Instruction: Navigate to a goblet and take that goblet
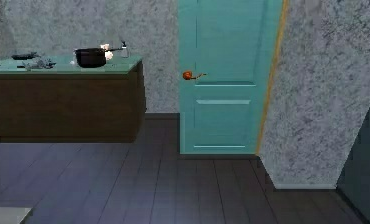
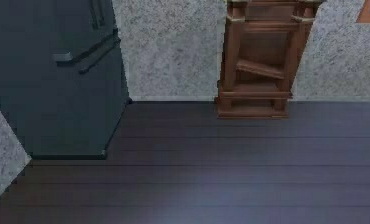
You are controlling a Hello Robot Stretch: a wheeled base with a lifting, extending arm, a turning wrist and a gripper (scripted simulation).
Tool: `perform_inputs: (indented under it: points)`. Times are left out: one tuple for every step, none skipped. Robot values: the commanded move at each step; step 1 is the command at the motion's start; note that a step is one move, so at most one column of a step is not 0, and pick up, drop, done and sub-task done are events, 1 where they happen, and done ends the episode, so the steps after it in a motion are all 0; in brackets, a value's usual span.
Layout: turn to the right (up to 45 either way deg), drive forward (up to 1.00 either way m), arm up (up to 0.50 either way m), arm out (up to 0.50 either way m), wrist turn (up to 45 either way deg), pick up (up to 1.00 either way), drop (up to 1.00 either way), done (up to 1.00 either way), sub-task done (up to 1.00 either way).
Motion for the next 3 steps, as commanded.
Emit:
perform_inputs:
  points:
    - [-33.0, 0.0, 0.0, 0.0, 0.0, 0.0, 0.0, 0.0, 0.0]
    - [0.0, 0.3, 0.0, 0.0, 0.0, 0.0, 0.0, 0.0, 0.0]
    - [-45.0, 0.0, 0.0, 0.0, 0.0, 0.0, 0.0, 0.0, 0.0]
